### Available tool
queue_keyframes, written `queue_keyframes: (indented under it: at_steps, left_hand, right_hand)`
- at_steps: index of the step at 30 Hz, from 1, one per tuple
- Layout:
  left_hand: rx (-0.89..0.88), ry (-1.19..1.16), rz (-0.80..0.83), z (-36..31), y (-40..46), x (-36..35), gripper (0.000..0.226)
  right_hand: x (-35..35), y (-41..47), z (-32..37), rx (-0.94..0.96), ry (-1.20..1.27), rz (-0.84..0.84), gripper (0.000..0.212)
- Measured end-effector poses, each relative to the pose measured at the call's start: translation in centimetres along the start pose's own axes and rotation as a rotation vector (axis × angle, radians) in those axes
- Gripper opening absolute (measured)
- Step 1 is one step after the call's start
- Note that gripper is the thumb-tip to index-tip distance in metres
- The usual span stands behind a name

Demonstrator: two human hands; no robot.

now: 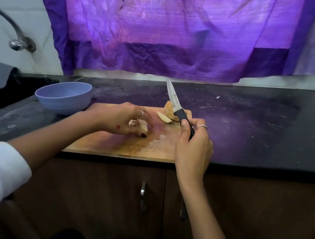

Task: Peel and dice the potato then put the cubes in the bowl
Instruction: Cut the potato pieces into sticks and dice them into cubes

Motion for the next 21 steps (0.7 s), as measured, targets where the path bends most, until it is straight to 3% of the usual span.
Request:
queue_keyframes:
  at_steps: [7, 11, 13, 16, 18, 21]
  left_hand:
    - [0.021, 0.006, 0.102, 1.0, 0.5, 0.2, 0.036]
    - [0.005, 0.207, -0.049, 0.1, 0.0, -0.5, 0.033]
    - [-0.034, 0.336, -0.265, -0.5, -1.2, -0.8, 0.037]
    - [-0.142, 0.324, -0.522, -0.9, -4.2, -1.2, 0.038]
    - [-0.092, 0.346, -0.594, -0.6, -6.3, -1.9, 0.037]
    - [0.055, 0.206, -0.564, 0.5, -8.7, -2.6, 0.037]
  right_hand:
    - [0.0, 0.0, -0.3, -0.007, -0.019, 0.052, 0.023]
    - [0.0, -0.1, -0.3, -0.008, -0.003, 0.064, 0.025]
    - [0.1, 0.0, -0.2, -0.019, -0.009, 0.075, 0.026]
    - [0.1, 0.1, 0.0, -0.041, -0.009, 0.107, 0.03]
    - [0.3, -0.1, 0.2, -0.044, -0.036, 0.126, 0.033]
    - [0.7, -0.2, 0.6, -0.009, -0.122, 0.188, 0.028]
Point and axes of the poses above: each hand's wrist, its own y-axis towards the middle knuckle, its own x-axis out of the back of the hand, z = x × y, the point moved 3 cm from there along y, towards the middle knuckle, and after that the axes turned 5 degrees about -x, right-handed, at the moved point
